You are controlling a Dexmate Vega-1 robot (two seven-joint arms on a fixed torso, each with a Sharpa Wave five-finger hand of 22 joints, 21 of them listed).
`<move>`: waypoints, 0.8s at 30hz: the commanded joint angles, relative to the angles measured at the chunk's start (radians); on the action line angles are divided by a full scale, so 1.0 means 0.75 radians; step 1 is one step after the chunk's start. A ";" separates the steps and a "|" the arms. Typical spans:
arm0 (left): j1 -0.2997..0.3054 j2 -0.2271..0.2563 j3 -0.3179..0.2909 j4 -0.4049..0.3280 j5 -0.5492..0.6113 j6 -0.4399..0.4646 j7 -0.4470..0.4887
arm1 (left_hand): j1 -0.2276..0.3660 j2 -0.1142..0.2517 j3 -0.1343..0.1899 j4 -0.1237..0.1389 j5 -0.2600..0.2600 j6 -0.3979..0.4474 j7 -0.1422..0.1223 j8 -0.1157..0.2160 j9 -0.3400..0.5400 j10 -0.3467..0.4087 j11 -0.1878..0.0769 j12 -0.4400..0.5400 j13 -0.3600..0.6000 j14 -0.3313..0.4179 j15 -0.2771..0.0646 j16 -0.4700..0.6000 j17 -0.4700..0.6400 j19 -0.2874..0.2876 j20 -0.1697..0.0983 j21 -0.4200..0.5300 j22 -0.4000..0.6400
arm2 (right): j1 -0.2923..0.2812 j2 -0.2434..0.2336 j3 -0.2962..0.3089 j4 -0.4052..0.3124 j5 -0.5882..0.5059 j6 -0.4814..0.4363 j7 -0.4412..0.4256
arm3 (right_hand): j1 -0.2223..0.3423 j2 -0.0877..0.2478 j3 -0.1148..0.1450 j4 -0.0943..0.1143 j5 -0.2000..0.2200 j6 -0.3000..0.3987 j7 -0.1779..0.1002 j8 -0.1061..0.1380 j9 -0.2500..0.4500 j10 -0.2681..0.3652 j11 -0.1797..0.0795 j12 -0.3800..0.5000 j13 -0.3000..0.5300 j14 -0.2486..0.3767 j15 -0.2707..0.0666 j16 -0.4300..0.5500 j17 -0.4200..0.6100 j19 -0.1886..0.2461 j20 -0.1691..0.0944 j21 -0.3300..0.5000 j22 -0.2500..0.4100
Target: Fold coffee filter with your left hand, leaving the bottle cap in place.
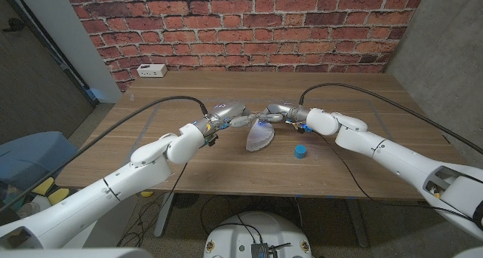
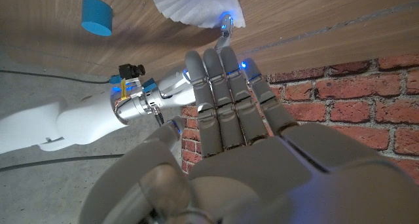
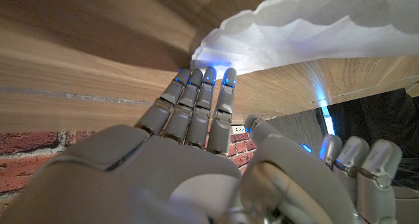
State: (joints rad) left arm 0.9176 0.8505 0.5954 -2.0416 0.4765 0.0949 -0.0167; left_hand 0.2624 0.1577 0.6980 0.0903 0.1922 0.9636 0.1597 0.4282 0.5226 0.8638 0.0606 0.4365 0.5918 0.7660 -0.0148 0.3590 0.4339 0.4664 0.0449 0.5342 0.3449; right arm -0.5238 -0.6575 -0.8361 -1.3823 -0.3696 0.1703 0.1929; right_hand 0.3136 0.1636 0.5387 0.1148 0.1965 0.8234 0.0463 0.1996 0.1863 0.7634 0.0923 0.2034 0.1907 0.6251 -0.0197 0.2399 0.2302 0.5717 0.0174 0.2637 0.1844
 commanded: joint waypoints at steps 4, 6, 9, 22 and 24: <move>-0.140 -0.019 0.071 0.047 -0.196 0.133 -0.379 | -0.044 0.014 0.033 0.030 -0.011 0.021 0.031 -0.059 -0.082 0.016 0.035 -0.067 -0.086 0.013 0.035 -0.072 -0.121 -0.115 0.058 -0.032 -0.038 | -0.013 -0.015 0.010 -0.021 0.008 -0.011 -0.005 | 0.001 0.012 0.004 -0.011 0.007 0.000 0.001 -0.004 0.000 0.002 0.002 -0.004 0.002 0.013 0.001 0.001 0.006 0.016 0.000 -0.001 0.001; -0.146 -0.021 0.074 0.055 -0.230 0.137 -0.391 | -0.054 0.016 0.040 0.041 -0.012 0.011 0.034 -0.082 -0.103 0.003 0.044 -0.090 -0.109 -0.009 0.031 -0.097 -0.148 -0.162 0.079 -0.049 -0.049 | -0.013 -0.015 0.010 -0.021 0.010 -0.010 -0.002 | 0.001 0.012 0.005 -0.012 0.007 0.000 0.002 -0.004 0.000 0.001 -0.001 -0.005 0.002 0.013 -0.001 0.000 0.005 0.016 0.000 -0.001 0.001; -0.150 -0.021 0.076 0.065 -0.278 0.134 -0.397 | -0.067 0.017 0.050 0.053 -0.013 0.010 0.034 -0.109 -0.133 -0.018 0.048 -0.123 -0.142 -0.047 0.029 -0.134 -0.184 -0.215 0.089 -0.070 -0.067 | -0.009 -0.013 0.010 -0.012 0.012 0.000 -0.004 | 0.001 0.012 0.004 -0.012 0.007 -0.001 0.001 -0.004 0.000 0.000 -0.005 -0.005 0.002 0.014 -0.001 0.000 0.005 0.016 0.000 -0.001 0.001; -0.248 -0.006 0.190 0.043 -0.251 0.260 -0.517 | -0.113 0.009 0.046 0.090 -0.023 0.012 0.036 -0.157 -0.188 -0.020 0.052 -0.169 -0.203 -0.133 0.040 -0.188 -0.233 -0.307 0.105 -0.107 -0.101 | -0.006 -0.007 0.015 0.013 0.033 0.020 -0.006 | -0.001 0.012 0.004 -0.013 0.006 -0.001 0.003 -0.005 0.000 0.002 0.000 -0.005 0.002 0.013 0.001 0.000 0.007 0.017 0.000 -0.003 0.001; -0.267 -0.010 0.213 0.042 -0.238 0.294 -0.550 | -0.121 0.007 0.042 0.093 -0.025 0.023 0.039 -0.157 -0.193 -0.011 0.053 -0.170 -0.209 -0.124 0.040 -0.186 -0.237 -0.295 0.104 -0.103 -0.105 | -0.009 -0.010 0.018 0.012 0.040 0.023 -0.005 | 0.000 0.012 0.005 -0.013 0.006 -0.001 0.003 -0.005 0.000 0.003 0.002 -0.005 0.002 0.013 0.001 -0.001 0.006 0.019 -0.002 -0.003 0.001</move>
State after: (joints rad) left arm 0.7815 0.8412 0.6833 -2.0024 0.2817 0.2312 -0.3369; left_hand 0.1815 0.1424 0.7314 0.1545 0.1771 0.9678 0.1848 0.3135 0.3805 0.8442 0.0977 0.3134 0.4371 0.6572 0.0129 0.2140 0.2567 0.2317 0.1252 0.4498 0.2672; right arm -0.5293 -0.6647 -0.8287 -1.3818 -0.3548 0.1756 0.1905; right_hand 0.3136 0.1636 0.5403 0.1081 0.1965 0.8234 0.0463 0.1997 0.1864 0.7647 0.0908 0.1996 0.1907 0.6251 -0.0197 0.2399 0.2300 0.5721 0.0178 0.2611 0.1839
